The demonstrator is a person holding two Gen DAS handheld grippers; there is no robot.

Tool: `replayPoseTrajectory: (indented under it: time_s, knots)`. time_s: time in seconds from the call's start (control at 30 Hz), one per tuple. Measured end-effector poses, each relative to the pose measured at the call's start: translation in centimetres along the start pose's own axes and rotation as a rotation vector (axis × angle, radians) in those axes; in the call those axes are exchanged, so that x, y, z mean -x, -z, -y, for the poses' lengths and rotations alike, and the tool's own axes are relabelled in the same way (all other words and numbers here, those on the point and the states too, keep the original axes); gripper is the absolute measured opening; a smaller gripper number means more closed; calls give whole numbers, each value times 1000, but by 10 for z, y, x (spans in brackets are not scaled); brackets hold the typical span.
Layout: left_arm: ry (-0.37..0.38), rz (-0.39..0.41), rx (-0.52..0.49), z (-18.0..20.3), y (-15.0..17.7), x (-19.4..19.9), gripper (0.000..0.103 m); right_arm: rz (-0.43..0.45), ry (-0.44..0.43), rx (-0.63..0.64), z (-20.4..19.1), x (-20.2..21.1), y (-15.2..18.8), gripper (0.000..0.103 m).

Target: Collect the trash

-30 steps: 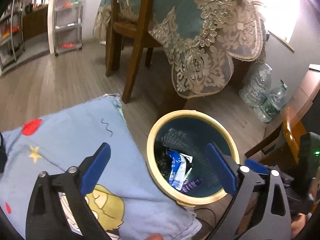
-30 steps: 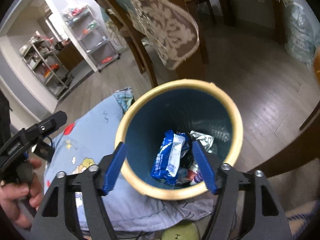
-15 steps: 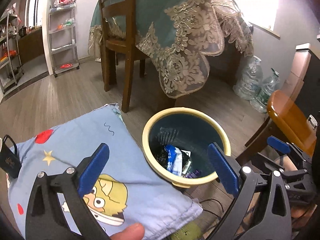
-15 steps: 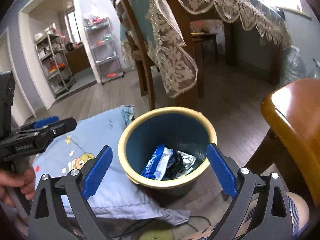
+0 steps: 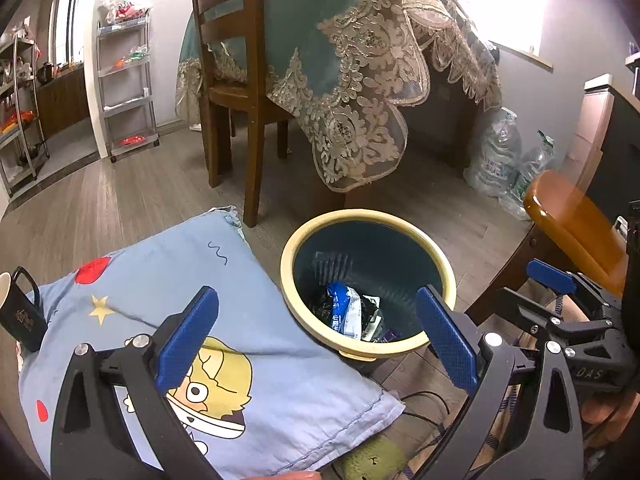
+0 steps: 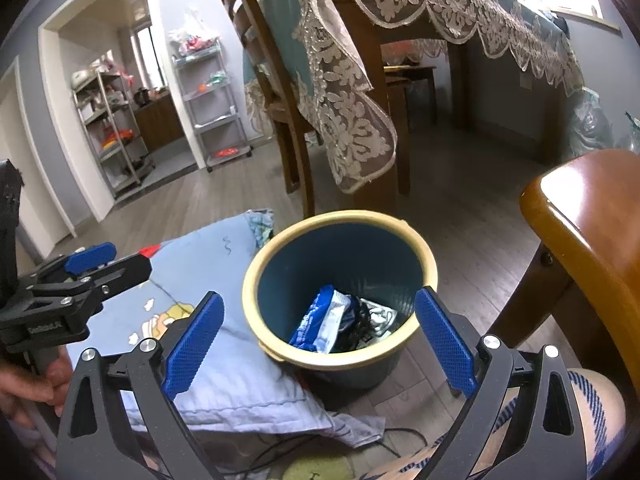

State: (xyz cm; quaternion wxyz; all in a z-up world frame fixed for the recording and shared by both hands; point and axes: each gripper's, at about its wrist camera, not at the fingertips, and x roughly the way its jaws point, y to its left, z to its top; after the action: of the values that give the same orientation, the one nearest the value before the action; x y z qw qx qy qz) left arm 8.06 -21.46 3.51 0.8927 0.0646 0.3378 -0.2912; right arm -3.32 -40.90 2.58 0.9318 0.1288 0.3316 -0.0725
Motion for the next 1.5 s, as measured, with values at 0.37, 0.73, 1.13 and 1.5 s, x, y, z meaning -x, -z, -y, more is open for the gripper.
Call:
replayPoseTrajectory:
  time_s: [0.37,0.73,1.13,1.5]
  knots:
    - [7,3,5,1,0,-1,97,-10,-4,-7,-1,-4,1,96]
    - [10,3,4,1,0,-1,97,-10,-7,-5,-1,-5,1,96]
    - [10,1,5,1,0,-1,97,-12,-10,-2,-3,-7,3,96]
    - [12,0,5,1,0,-1,97,-12,-10,-2,-4,-7,3,96]
